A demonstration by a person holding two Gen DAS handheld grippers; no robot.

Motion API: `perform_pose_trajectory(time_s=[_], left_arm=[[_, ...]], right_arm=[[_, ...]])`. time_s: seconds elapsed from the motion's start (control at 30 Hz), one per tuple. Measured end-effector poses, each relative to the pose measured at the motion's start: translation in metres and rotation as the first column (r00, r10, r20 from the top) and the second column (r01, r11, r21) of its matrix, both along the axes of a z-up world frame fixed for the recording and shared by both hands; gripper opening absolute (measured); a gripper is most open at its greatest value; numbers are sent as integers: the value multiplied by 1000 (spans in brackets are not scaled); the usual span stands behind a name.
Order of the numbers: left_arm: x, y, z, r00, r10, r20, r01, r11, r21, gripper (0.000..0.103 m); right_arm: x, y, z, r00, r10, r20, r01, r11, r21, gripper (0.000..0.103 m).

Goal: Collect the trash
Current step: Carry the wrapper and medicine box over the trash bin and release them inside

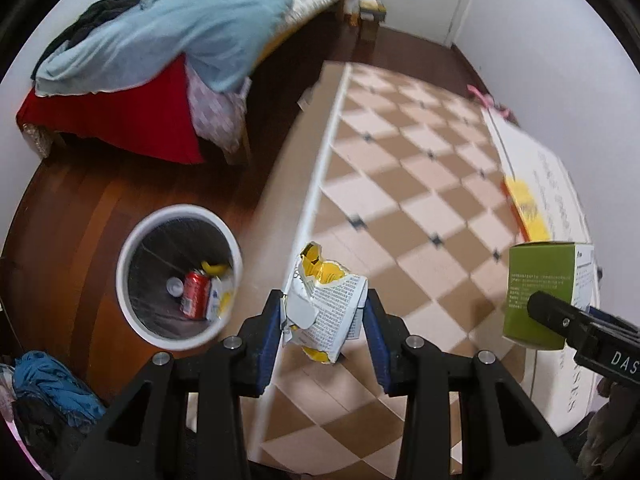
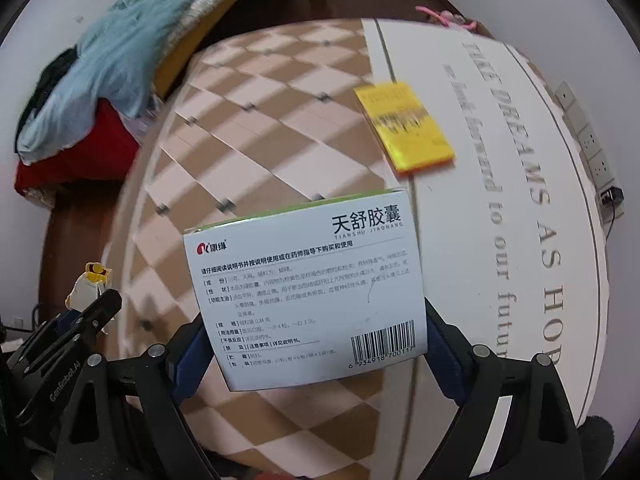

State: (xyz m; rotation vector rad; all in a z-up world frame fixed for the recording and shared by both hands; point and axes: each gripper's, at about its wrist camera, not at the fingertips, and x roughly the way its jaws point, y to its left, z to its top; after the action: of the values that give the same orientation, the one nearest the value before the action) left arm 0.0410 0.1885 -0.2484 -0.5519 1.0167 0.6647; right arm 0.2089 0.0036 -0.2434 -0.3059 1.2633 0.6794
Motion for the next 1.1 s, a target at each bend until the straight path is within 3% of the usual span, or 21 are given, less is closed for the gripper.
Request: perform_pose_trajectory(time_s=[0.23,0.4,0.53,0.7,0.83,0.93,1.1], left_arm=[[-43,75,47,992,106,75,-109,993,38,36],[-79,133,52,982,179,62,-181,983,34,36],[-108,175,27,973,229,30,-228,973,-31,37],[-142,223,-26,957,289,-2,-286,948,-136,39],[-160,247,-67,943,331,-29,-328,913,-242,40],[-162,255,-88,943,329,-52,-330,901,-281,40],[-163,264,-107,939,344,-28,-327,861,-389,43]], right_arm=[[-27,66,45,996,86,32,-90,989,115,93],[-60,143,50,981,193,2,-190,964,186,93],[-92,203,25,962,263,-65,-247,950,192,93],[-133,268,-28,933,338,-120,-324,938,126,93],[-151,299,-69,919,364,-150,-359,931,63,93],[-159,315,-95,915,369,-164,-371,928,20,93],[-167,331,-121,910,377,-174,-386,922,-20,93]])
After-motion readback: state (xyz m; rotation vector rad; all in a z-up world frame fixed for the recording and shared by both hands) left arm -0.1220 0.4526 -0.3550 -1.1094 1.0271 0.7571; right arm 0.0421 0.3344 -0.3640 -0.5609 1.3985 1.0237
